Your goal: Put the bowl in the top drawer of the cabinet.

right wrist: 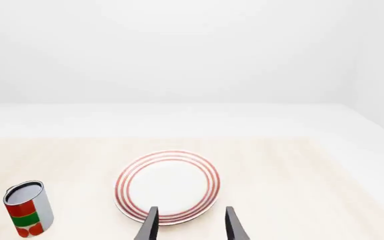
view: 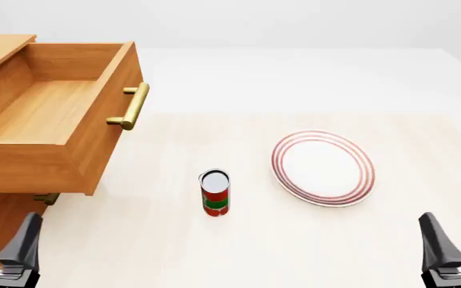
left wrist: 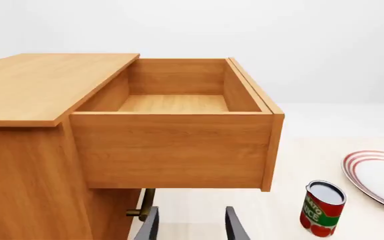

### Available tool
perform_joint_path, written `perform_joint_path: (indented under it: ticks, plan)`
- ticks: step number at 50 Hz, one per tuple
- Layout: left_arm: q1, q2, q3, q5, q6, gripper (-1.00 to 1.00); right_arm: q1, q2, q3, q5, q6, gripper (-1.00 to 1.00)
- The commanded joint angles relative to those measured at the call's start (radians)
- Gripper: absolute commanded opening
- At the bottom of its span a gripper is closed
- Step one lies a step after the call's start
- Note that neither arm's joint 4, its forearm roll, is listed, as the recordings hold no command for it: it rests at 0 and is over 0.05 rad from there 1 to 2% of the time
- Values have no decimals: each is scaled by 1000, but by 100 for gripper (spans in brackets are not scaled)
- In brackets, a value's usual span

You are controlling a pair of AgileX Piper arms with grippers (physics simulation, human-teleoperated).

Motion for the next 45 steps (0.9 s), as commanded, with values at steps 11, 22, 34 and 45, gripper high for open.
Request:
perform_joint_path:
  ticks: [11,22,34,45]
  plan:
    - [-24,-1,-2,-1,20,100,0,5,-3,-1,1,100]
    - [-63,-1,-46,41,7,100,0,5,-3,-1,1,100]
    - [-124,5,-103,159,29,100,0,5,-3,-1,1,100]
    - [-282,228,-220,162,-49,100,0,6,-3,-1,1,100]
